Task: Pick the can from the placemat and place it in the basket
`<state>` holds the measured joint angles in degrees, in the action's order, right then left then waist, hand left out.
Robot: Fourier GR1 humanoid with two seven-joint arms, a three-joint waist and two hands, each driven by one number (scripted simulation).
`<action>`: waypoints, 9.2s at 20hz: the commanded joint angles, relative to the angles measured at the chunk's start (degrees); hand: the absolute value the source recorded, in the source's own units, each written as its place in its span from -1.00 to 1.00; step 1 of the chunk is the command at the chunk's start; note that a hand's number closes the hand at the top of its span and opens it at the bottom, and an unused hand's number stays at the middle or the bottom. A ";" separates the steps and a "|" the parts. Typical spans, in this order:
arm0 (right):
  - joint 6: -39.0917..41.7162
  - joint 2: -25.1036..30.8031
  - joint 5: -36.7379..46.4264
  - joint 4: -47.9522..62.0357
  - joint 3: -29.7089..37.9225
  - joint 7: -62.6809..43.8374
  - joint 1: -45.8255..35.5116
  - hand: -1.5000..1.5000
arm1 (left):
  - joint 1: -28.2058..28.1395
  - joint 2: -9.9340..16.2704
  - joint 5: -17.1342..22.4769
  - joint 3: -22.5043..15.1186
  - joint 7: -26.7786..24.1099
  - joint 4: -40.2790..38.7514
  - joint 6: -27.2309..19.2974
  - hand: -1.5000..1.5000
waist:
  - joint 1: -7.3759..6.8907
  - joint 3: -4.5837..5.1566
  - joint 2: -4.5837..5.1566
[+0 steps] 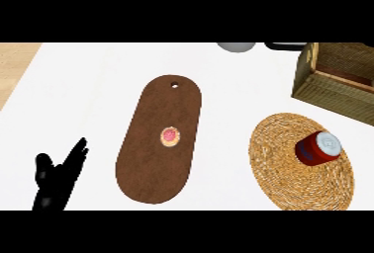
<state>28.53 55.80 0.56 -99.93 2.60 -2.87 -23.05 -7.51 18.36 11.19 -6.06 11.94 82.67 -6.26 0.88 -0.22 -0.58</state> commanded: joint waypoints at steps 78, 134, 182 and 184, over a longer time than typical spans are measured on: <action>1.68 -19.92 53.19 22.07 -8.77 23.31 10.70 -1.00 | -0.44 -7.17 -7.36 5.84 3.23 -2.67 6.88 0.00 | -1.00 0.22 0.57; -22.94 -41.23 60.56 16.69 17.73 -52.44 -44.60 1.00 | -1.81 -9.28 -11.37 6.95 2.18 -1.84 7.52 0.00 | -1.19 0.25 0.52; -42.38 -9.83 47.31 73.75 30.47 -12.67 -36.38 -1.00 | 0.11 -11.18 -11.76 7.46 6.37 1.34 8.49 0.00 | -2.19 0.15 1.02; -45.70 -11.38 46.64 72.47 30.55 -10.94 -34.58 -1.00 | 0.07 -10.06 -11.06 9.31 3.97 -1.13 9.38 0.00 | -1.86 0.18 0.93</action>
<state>-15.53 43.41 48.23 -27.92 32.93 -17.40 -59.05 -6.82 8.59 -0.35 2.74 15.27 84.49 2.68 -1.28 -0.41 0.12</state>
